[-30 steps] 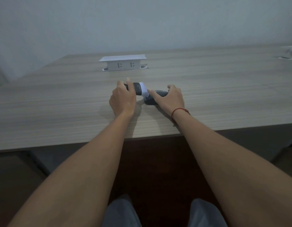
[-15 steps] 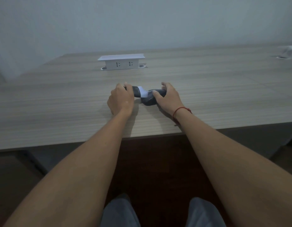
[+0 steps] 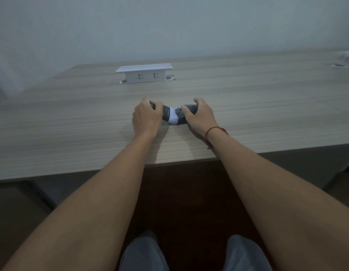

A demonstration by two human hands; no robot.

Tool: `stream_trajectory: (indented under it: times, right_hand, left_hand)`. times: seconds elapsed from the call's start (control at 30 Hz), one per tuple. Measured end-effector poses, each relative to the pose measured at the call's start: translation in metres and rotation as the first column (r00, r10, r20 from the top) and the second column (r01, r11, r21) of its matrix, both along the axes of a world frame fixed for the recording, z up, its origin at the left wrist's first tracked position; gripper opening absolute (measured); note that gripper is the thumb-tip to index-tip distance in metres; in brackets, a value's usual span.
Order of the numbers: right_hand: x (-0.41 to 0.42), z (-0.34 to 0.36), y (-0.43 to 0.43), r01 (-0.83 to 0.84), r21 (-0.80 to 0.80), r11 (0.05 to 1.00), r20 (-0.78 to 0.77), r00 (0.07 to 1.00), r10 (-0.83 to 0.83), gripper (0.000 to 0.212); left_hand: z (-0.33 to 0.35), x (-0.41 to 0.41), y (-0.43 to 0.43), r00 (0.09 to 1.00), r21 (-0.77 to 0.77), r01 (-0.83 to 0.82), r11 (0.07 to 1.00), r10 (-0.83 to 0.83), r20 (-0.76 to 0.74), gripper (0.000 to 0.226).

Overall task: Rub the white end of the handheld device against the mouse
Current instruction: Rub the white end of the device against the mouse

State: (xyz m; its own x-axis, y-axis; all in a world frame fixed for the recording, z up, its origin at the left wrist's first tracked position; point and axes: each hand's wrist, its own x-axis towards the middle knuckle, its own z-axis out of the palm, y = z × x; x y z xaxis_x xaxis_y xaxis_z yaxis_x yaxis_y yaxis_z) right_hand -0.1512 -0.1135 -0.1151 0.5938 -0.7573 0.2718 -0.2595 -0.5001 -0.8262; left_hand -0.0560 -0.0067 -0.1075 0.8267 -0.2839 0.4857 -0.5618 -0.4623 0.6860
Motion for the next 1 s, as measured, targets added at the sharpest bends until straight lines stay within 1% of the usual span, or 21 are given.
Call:
stream_trajectory:
  times: [0.07, 0.13, 0.3, 0.43, 0.47, 0.53, 0.6, 0.63, 0.7, 0.77, 0.83, 0.93, 1.0]
  right_hand:
    - [0.001, -0.001, 0.0, -0.004, -0.028, 1.0, -0.021, 1.0, 0.003, 0.064]
    - [0.001, 0.0, 0.0, -0.026, -0.018, 0.999, -0.02, 0.999, 0.026, 0.066]
    - [-0.005, 0.0, -0.002, -0.09, 0.024, 0.996, 0.005, 0.996, 0.09, 0.07]
    - [-0.006, 0.0, 0.002, -0.124, 0.03, 0.992, 0.022, 0.992, 0.123, 0.068]
    - [-0.006, 0.001, 0.003, -0.141, 0.022, 0.99, 0.014, 0.99, 0.14, 0.068]
    - [-0.007, 0.0, 0.004, -0.19, 0.003, 0.982, -0.019, 0.982, 0.19, 0.072]
    - [-0.007, 0.0, 0.004, -0.231, -0.023, 0.973, -0.057, 0.972, 0.23, 0.078]
    - [-0.007, -0.001, 0.004, -0.238, -0.041, 0.97, -0.074, 0.969, 0.235, 0.081]
    - [-0.007, -0.002, 0.002, -0.225, -0.083, 0.971, -0.092, 0.972, 0.217, 0.084]
    - [-0.006, -0.002, 0.001, -0.189, -0.127, 0.974, -0.104, 0.979, 0.176, 0.082]
    - [-0.003, -0.004, 0.0, -0.135, -0.154, 0.979, -0.107, 0.987, 0.12, 0.075]
    - [0.001, -0.005, -0.002, -0.048, -0.144, 0.988, -0.054, 0.998, 0.04, 0.063]
    - [0.001, -0.005, -0.004, -0.039, -0.103, 0.994, 0.005, 0.999, 0.039, 0.057]
  left_hand:
    - [-0.001, 0.003, 0.0, 0.999, -0.065, 0.021, 0.998, -0.024, -0.046, 0.032]
    - [0.0, 0.004, 0.0, 0.993, -0.123, 0.054, 0.991, -0.066, -0.094, 0.038]
    - [0.003, 0.003, -0.001, 0.979, -0.155, 0.086, 0.984, -0.112, -0.17, 0.034]
    - [0.006, 0.005, 0.0, 0.959, -0.314, 0.067, 0.947, -0.148, -0.243, 0.04]
    - [0.005, 0.007, 0.0, 0.949, -0.331, 0.071, 0.941, -0.166, -0.268, 0.039]
    - [0.002, 0.01, 0.0, 0.941, -0.311, 0.078, 0.947, -0.173, -0.29, 0.035]
    - [0.002, 0.008, 0.0, 0.952, -0.255, 0.036, 0.966, -0.111, -0.284, 0.033]
    - [0.002, 0.006, 0.001, 0.958, -0.238, 0.001, 0.971, -0.069, -0.278, 0.037]
    - [0.005, 0.002, 0.002, 0.96, -0.272, -0.047, 0.961, -0.032, -0.278, 0.043]
    - [0.006, 0.001, 0.003, 0.957, -0.349, -0.049, 0.936, -0.056, -0.283, 0.04]
    - [0.007, 0.0, 0.003, 0.957, -0.396, -0.018, 0.918, -0.099, -0.274, 0.035]
    - [0.007, -0.002, 0.002, 0.962, -0.383, 0.048, 0.922, -0.147, -0.232, 0.03]
    - [0.006, -0.001, 0.001, 0.956, -0.38, 0.09, 0.921, -0.187, -0.225, 0.029]
